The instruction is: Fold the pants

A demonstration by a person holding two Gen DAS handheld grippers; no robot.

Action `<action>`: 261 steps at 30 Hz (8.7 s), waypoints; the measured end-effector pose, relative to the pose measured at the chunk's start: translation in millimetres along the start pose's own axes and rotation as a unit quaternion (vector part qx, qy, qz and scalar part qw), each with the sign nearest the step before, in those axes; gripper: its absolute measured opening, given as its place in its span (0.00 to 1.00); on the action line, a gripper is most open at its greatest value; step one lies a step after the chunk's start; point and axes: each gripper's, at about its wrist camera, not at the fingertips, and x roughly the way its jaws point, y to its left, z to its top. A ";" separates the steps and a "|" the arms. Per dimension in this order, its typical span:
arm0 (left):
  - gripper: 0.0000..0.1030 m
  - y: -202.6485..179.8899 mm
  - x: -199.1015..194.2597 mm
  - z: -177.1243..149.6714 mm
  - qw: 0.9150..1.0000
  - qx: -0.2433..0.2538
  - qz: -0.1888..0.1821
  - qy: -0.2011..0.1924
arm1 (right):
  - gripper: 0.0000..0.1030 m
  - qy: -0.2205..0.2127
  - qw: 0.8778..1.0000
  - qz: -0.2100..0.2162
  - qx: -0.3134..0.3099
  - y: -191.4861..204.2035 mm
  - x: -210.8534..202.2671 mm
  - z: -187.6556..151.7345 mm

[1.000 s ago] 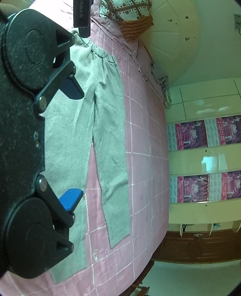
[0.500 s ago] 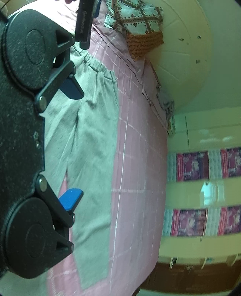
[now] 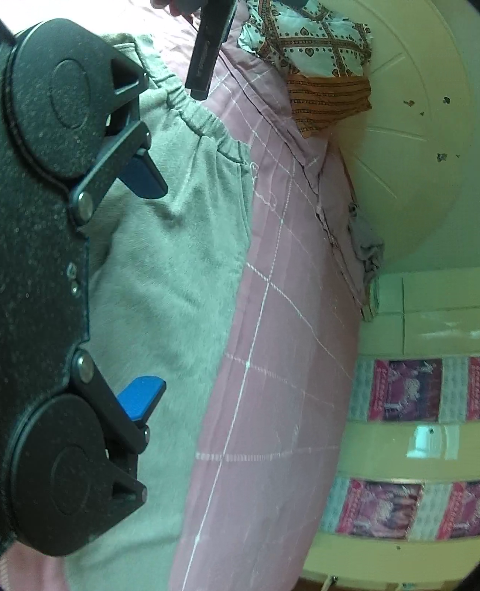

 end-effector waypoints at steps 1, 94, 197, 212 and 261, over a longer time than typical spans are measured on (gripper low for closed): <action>1.00 1.5 11.4 3.5 1.000 -0.004 0.003 0.006 | 0.99 0.001 1.000 -0.001 -0.007 -1.0 8.2 1.5; 0.17 75.2 -18.9 -158.2 0.909 -0.294 -0.262 0.136 | 0.48 0.149 0.955 0.064 0.248 -30.9 -40.3 -138.1; 0.64 -56.7 -106.0 -177.9 0.984 0.011 -0.175 0.038 | 0.31 0.028 0.940 -0.126 0.316 -157.9 -160.7 -259.2; 0.69 -115.3 -127.9 -196.6 0.977 0.067 -0.198 0.038 | 0.38 -0.037 0.917 -0.094 0.387 -246.4 -162.3 -229.6; 0.80 -124.4 -137.3 -197.1 0.975 0.097 -0.199 0.015 | 0.44 -0.015 0.870 -0.337 0.360 -291.3 -289.5 -301.0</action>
